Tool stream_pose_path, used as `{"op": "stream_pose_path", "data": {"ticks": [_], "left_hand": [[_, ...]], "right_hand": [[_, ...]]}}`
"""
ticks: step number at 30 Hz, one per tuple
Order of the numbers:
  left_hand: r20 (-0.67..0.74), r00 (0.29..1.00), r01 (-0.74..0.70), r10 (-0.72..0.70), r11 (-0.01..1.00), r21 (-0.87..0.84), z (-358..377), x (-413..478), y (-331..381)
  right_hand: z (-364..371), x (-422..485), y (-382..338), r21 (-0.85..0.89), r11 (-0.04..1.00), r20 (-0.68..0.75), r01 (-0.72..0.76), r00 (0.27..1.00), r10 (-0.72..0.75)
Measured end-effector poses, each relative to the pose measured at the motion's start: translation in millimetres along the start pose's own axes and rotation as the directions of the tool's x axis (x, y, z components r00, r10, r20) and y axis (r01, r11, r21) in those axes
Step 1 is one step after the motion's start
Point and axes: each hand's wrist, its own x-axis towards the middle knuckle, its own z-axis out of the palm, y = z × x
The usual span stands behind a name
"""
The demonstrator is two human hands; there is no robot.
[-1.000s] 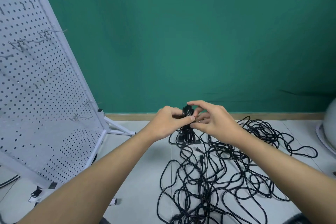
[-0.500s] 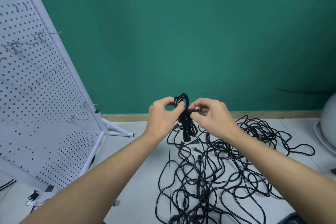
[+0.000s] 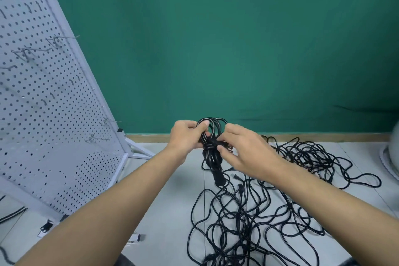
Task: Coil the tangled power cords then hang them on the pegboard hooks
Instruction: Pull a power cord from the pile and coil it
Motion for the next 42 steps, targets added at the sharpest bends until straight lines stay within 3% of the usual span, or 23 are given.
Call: {"op": "stream_pose_path", "data": {"ticks": [3,7,10,16,22,27,31,36,42], "left_hand": [[-0.016,0.997,0.071,-0.072,0.997,-0.040,-15,5,1],[0.001,0.991,0.133,-0.133,0.986,-0.100,-33,13,-3],[0.023,0.993,0.118,-0.116,0.985,-0.125,-43,18,-6],[0.088,0.994,0.084,-0.071,0.985,-0.150,-44,13,-10],[0.055,0.996,0.080,-0.069,0.973,-0.217,-54,14,-4],[-0.007,0.997,0.075,-0.078,0.977,-0.198,-70,20,-12],[-0.061,0.991,0.103,-0.116,0.977,-0.185,-88,29,-28],[-0.044,0.987,0.146,-0.155,0.975,-0.170,-112,41,-52],[-0.027,0.970,0.236,-0.243,0.960,-0.148,-161,62,-101]], "right_hand": [[-2,-1,-11,-0.034,0.998,-0.008,0.051,0.999,-0.051],[2,-2,-8,0.099,0.993,-0.035,0.057,0.998,-0.054],[10,-2,-1,0.206,0.978,-0.012,0.006,1.000,-0.004],[31,-2,17,0.239,0.955,0.089,-0.177,0.983,0.160],[37,16,11,0.381,0.890,-0.014,-0.249,0.961,0.275],[66,30,-7,0.208,0.962,-0.137,-0.180,0.968,0.211],[90,40,-30,0.344,0.914,0.007,-0.214,0.974,0.225],[131,69,-28,0.360,0.884,0.071,-0.297,0.954,0.291],[195,101,-31,0.580,0.696,0.362,-0.423,0.899,0.245]]}}
